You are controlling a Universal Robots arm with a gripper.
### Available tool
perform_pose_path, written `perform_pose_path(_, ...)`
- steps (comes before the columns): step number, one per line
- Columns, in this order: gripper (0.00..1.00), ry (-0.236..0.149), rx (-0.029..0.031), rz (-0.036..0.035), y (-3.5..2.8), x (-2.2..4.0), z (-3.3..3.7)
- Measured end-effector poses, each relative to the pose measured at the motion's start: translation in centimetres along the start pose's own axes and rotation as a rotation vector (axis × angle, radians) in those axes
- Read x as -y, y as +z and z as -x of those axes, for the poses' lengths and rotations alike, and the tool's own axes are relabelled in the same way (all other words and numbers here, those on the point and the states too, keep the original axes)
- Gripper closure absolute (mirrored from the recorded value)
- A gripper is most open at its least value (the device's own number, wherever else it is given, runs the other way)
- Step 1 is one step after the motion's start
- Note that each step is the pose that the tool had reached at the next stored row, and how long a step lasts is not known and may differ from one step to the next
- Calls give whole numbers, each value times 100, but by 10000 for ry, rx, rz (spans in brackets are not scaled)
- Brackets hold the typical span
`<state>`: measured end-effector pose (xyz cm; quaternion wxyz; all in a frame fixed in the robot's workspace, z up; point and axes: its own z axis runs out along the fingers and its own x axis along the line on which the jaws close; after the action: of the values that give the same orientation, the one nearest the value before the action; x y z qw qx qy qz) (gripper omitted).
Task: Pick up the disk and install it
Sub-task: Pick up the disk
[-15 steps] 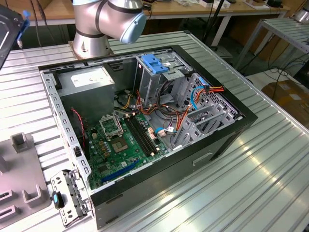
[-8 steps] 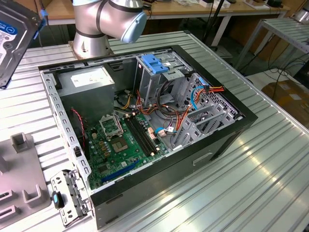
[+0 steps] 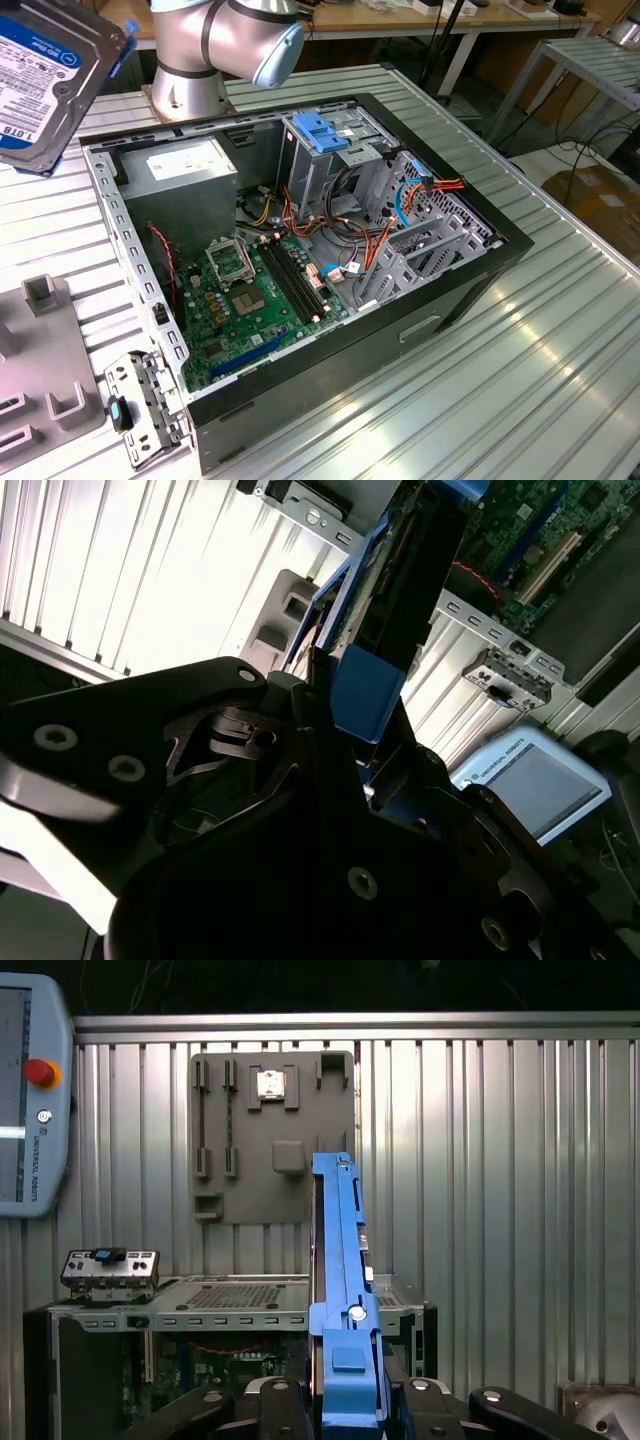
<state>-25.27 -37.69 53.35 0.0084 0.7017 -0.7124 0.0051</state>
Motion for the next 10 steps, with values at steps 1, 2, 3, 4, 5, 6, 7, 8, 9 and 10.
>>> perform_pose_path(1,63,1,0,3,0,45,1)
perform_pose_path(2,63,0,1,4,0,78,1)
perform_pose_path(3,63,-1,-1,7,-1,118,2)
perform_pose_path(4,63,-1,-1,8,-1,148,2)
perform_pose_path(5,63,0,-1,10,-1,201,3)
perform_pose_path(6,63,1,0,11,-1,235,4)
perform_pose_path(7,63,1,0,12,-1,267,4)
perform_pose_path(8,63,0,-1,14,-2,307,5)
perform_pose_path(9,63,0,0,14,-2,340,5)
perform_pose_path(10,63,0,0,16,-2,385,6)
